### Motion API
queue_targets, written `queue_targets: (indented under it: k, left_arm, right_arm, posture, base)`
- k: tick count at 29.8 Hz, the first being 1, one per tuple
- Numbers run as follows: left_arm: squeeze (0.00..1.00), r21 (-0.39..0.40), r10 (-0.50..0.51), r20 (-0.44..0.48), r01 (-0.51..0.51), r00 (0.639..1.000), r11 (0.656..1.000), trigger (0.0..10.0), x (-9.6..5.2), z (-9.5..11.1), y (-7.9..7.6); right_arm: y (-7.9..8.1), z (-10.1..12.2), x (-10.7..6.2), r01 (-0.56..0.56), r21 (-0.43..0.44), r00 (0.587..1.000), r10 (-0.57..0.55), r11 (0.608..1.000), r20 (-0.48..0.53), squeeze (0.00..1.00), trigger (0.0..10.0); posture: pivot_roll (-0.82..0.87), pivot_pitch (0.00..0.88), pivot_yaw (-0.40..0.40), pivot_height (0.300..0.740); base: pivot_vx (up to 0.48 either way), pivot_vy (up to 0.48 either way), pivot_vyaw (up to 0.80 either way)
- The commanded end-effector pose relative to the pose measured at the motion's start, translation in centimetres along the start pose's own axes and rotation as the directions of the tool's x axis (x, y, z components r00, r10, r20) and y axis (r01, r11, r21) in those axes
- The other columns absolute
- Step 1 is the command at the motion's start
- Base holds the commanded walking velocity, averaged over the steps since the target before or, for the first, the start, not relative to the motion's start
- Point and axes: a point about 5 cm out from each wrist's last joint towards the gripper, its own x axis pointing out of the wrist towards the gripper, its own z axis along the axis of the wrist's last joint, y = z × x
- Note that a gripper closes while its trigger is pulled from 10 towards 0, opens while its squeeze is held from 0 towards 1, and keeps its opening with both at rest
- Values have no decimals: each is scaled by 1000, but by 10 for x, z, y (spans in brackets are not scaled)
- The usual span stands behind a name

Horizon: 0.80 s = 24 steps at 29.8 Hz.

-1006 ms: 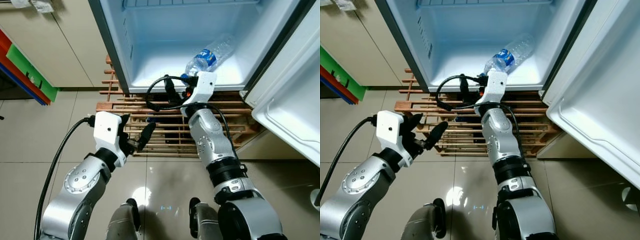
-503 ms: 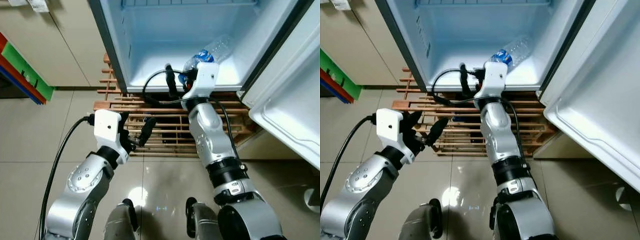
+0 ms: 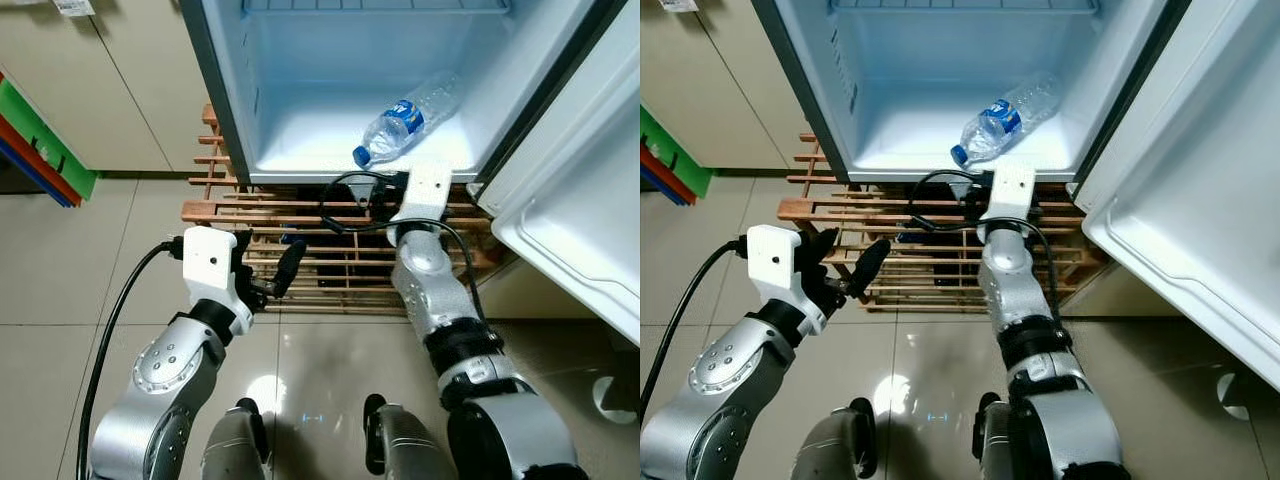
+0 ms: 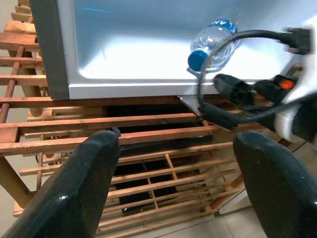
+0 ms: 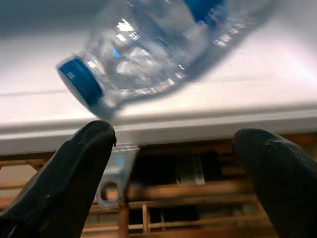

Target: Restocking fridge

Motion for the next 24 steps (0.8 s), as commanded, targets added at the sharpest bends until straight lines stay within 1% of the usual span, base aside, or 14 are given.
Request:
queue_targets:
  k: [1, 3, 6, 8, 11, 12, 13, 15, 17, 18, 20, 21, 23, 24]
  left_arm:
    - [0, 6, 18, -10, -18, 1000, 1000, 10000, -6, -1, -1]
    - [0, 6, 23, -11, -22, 1000, 1000, 10000, -7, -1, -1]
    - [0, 8, 42, -12, -42, 999, 999, 10000, -11, -1, 0]
    - [0, 8, 51, -13, -51, 999, 999, 10000, -13, -1, 1]
    - [0, 7, 58, -18, -58, 998, 998, 10000, -15, -2, -1]
    - [0, 7, 58, -18, -58, 998, 998, 10000, -15, -2, -1]
    - [0, 5, 59, -21, -59, 998, 998, 10000, -15, -3, -3]
    - [0, 5, 63, -20, -62, 998, 998, 10000, -15, -3, -3]
    - [0, 18, 73, -18, -73, 997, 997, 10000, -15, -2, -2]
    - [0, 18, 73, -18, -73, 997, 997, 10000, -15, -2, -2]
    - [0, 27, 89, -12, -89, 996, 996, 10000, -14, -2, -1]
    - [0, 33, 94, -13, -94, 995, 995, 10000, -13, -2, 0]
    - [0, 47, 85, 2, -85, 996, 995, 10000, -8, -1, -2]
    - [0, 52, 82, 8, -82, 997, 995, 10000, -6, -1, -2]
  right_arm:
    - [5, 1, 3, -4, -2, 1000, 3, 1000, -11, 0, 10000]
    - [8, 4, 4, -10, -5, 1000, 10, 1000, -14, 0, 10000]
    - [28, 17, 7, -66, -44, 998, 67, 997, 8, 0, 10000]
    - [37, 22, 7, -94, -61, 995, 95, 994, 16, 0, 10000]
    - [57, 25, 4, -197, -8, 980, 197, 980, -3, 0, 10000]
    - [57, 25, 4, -197, -8, 980, 197, 980, -3, 0, 10000]
    - [73, 26, 0, -287, 66, 957, 288, 956, -12, 0, 10000]
    - [81, 29, -2, -333, 87, 943, 333, 939, 10, 0, 10000]
    - [85, 38, -3, -363, 72, 931, 359, 929, 62, 0, 10000]
    - [85, 38, -3, -363, 72, 931, 359, 929, 62, 0, 10000]
    - [82, 43, -2, -355, 42, 931, 348, 934, 109, 0, 10000]
    - [78, 43, -2, -339, 49, 935, 331, 939, 127, 0, 10000]
    - [55, 37, -4, -264, 52, 948, 249, 963, 196, 0, 10000]
    - [47, 34, -6, -243, 52, 949, 226, 969, 219, 0, 10000]
  posture:
    - [124, 285, -39, 740]
    - [128, 285, -41, 740]
    - [160, 293, -56, 740]
    - [165, 295, -59, 740]
    - [168, 296, -63, 740]
    - [168, 296, -63, 740]
    - [174, 296, -66, 740]
    - [173, 299, -69, 740]
    - [167, 300, -72, 740]
    - [167, 300, -72, 740]
    - [159, 303, -76, 740]
    - [148, 303, -81, 740]
    - [117, 276, -81, 740]
    - [117, 276, -81, 740]
  base:
    - [0, 0, 0]
    - [0, 0, 0]
    - [0, 0, 0]
    - [0, 0, 0]
    - [0, 0, 0]
    - [0, 0, 0]
    - [0, 0, 0]
    - [0, 0, 0]
    - [0, 0, 0]
    - [0, 0, 0]
    - [0, 0, 0]
    - [0, 0, 0]
    - [0, 0, 0]
    - [0, 0, 0]
